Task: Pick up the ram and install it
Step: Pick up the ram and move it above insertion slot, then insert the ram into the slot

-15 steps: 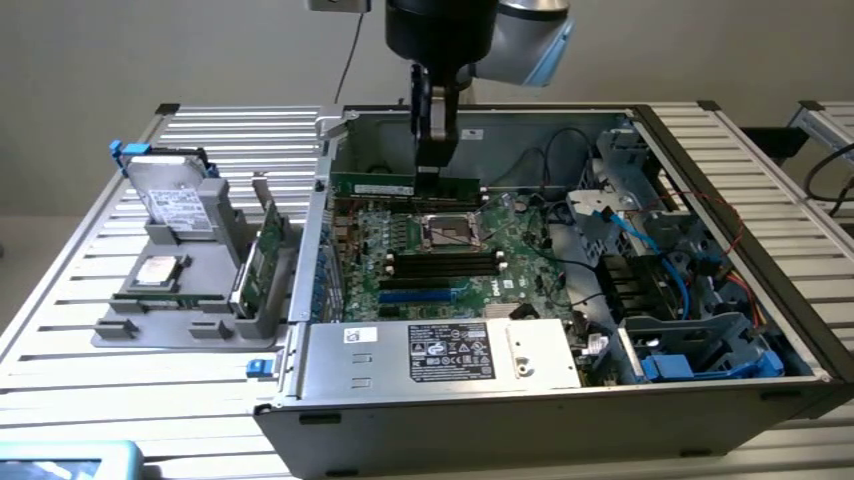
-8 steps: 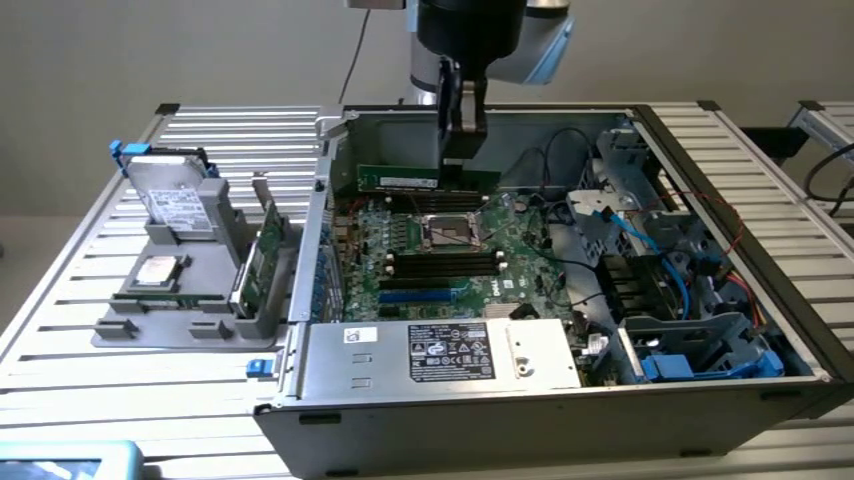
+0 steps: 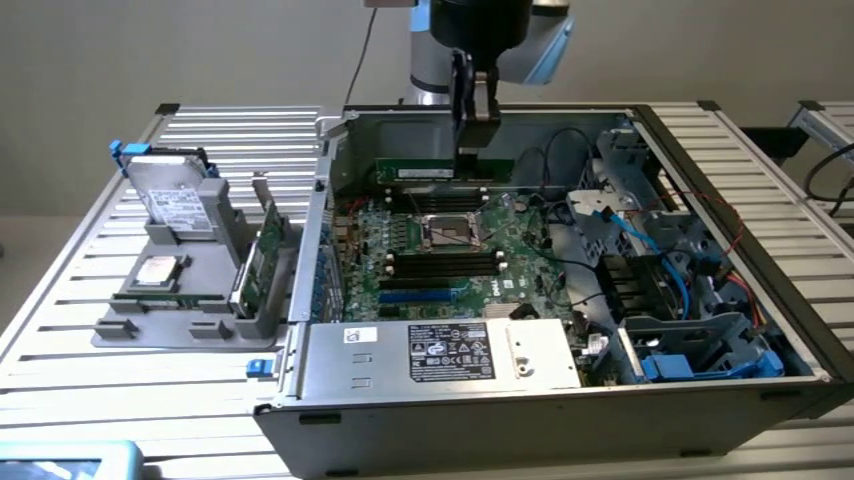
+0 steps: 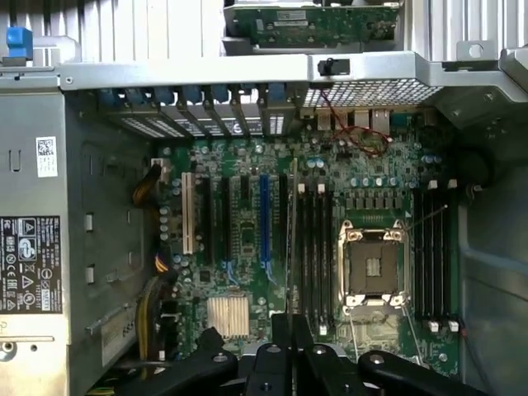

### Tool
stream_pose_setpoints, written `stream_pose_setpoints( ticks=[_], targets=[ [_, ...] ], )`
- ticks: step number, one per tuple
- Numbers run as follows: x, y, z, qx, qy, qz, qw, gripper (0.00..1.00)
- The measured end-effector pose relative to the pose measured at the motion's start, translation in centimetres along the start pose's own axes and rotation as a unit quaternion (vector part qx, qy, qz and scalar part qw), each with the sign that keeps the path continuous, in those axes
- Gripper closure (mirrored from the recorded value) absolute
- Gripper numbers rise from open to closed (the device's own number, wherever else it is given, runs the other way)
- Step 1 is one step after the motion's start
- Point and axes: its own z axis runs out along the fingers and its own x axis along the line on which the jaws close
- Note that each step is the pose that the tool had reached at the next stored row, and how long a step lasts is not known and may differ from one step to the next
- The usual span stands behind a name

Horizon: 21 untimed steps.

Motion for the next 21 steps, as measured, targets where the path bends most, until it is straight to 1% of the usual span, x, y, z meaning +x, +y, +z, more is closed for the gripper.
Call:
stream_pose_setpoints(
  ticks=[1, 2, 4, 9, 15, 21],
  targets=[
    [-0.3, -0.01, 0.03, 0.0024, -0.0001, 0.000, 1.0000, 0.87],
    [-0.6, -0.02, 0.07, 0.0042, -0.0001, 0.000, 1.0000, 0.87],
    [-1.2, -0.05, 0.24, 0.0057, 0.0000, -0.001, 1.0000, 0.87],
    [-2.6, -0.13, 0.78, 0.0068, 0.0009, -0.002, 1.0000, 0.87],
    [-4.0, -0.13, 1.30, 0.0080, 0.0009, -0.005, 1.0000, 0.87],
    [-4.9, -0.14, 1.84, 0.0085, 0.0008, -0.008, 0.9999, 0.87]
  ],
)
